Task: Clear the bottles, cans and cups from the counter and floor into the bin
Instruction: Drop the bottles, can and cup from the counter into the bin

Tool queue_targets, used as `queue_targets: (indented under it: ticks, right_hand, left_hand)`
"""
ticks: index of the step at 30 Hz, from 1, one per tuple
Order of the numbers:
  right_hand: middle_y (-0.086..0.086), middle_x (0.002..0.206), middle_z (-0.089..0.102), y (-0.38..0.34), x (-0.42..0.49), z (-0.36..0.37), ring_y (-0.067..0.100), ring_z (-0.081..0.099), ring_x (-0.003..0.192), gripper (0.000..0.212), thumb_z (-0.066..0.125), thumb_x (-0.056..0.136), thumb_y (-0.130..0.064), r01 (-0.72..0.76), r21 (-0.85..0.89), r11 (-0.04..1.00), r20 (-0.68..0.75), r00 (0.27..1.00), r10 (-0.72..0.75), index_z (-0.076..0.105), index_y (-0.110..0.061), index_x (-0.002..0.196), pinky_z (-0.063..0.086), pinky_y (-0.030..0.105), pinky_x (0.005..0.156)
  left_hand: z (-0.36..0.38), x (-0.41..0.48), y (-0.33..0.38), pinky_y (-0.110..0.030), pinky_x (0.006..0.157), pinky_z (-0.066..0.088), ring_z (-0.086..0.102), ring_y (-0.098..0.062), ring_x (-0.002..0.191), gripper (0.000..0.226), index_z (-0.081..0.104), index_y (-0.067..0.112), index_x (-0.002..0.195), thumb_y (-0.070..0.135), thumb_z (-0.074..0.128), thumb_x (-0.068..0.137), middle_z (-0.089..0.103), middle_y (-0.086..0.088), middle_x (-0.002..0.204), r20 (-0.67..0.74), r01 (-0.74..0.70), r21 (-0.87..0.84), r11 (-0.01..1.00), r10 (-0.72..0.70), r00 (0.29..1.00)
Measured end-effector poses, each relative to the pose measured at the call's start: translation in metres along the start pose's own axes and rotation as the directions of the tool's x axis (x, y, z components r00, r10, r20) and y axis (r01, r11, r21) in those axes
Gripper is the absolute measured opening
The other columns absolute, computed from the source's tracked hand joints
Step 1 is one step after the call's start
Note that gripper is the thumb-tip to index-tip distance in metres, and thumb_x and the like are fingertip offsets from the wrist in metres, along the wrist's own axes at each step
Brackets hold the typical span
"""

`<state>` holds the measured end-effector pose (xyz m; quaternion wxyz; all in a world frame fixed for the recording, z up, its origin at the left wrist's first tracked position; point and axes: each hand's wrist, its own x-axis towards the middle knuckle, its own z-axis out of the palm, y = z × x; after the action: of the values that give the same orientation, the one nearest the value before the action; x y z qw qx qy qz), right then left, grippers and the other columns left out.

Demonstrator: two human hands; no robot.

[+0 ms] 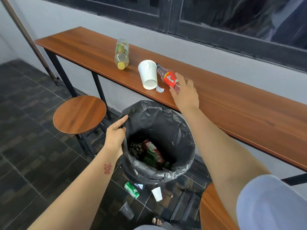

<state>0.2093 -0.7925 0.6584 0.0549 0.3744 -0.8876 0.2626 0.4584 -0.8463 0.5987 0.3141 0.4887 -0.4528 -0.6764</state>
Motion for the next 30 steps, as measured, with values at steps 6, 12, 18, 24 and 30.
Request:
queue_targets:
  ticks: [6,12,18,24,30]
  right_hand:
    - [0.010,0.136,0.046,0.008,-0.008,0.002,0.025,0.049,0.124,0.063,0.063,0.091,-0.036,-0.002,0.137,0.991,-0.101,0.995,0.016,0.035,-0.029,0.146,0.049,0.037,0.093]
    - [0.012,0.135,0.048,0.020,-0.023,-0.004,0.025,0.050,0.123,0.062,0.066,0.090,-0.034,-0.007,0.156,0.988,-0.176,0.984,0.035,0.039,-0.025,0.145,0.051,0.037,0.092]
    - [0.012,0.133,0.050,0.031,-0.050,-0.015,0.024,0.052,0.120,0.061,0.067,0.089,-0.033,0.009,0.222,0.975,-0.251,0.967,0.048,0.042,-0.022,0.143,0.049,0.033,0.089]
    - [0.003,0.134,0.044,0.048,-0.106,-0.028,0.016,0.049,0.123,0.058,0.064,0.090,-0.037,0.098,0.389,0.916,-0.271,0.962,0.013,0.040,-0.030,0.143,0.050,0.021,0.083]
    - [-0.002,0.138,0.035,0.058,-0.189,-0.026,0.013,0.038,0.131,0.056,0.055,0.090,-0.045,0.238,0.416,0.878,-0.255,0.957,-0.139,0.039,-0.029,0.141,0.059,0.038,0.081]
  left_hand:
    - [0.002,0.005,0.001,-0.040,0.095,0.048,0.054,-0.024,0.122,0.048,0.068,0.025,0.122,-0.006,0.039,0.099,0.059,0.004,0.132,-0.011,0.017,0.007,1.000,-0.017,1.000]
    - [0.000,0.002,-0.004,-0.050,0.104,0.041,0.047,-0.028,0.129,0.047,0.066,0.025,0.124,-0.004,0.038,0.100,0.054,0.003,0.138,-0.005,0.020,0.031,0.999,-0.020,1.000]
    - [0.000,-0.006,-0.006,-0.050,0.105,0.040,0.046,-0.028,0.130,0.048,0.069,0.028,0.120,-0.003,0.039,0.099,0.054,0.004,0.139,-0.023,0.006,0.039,0.999,-0.005,1.000]
    - [0.002,-0.017,-0.005,-0.048,0.105,0.039,0.047,-0.025,0.129,0.045,0.069,0.031,0.119,0.000,0.043,0.099,0.055,0.007,0.137,-0.018,0.010,0.052,0.999,-0.009,1.000]
    - [0.004,-0.029,-0.003,-0.046,0.105,0.040,0.045,-0.025,0.131,0.042,0.068,0.033,0.119,0.004,0.045,0.100,0.055,0.009,0.138,-0.006,0.004,0.070,0.998,-0.003,1.000]
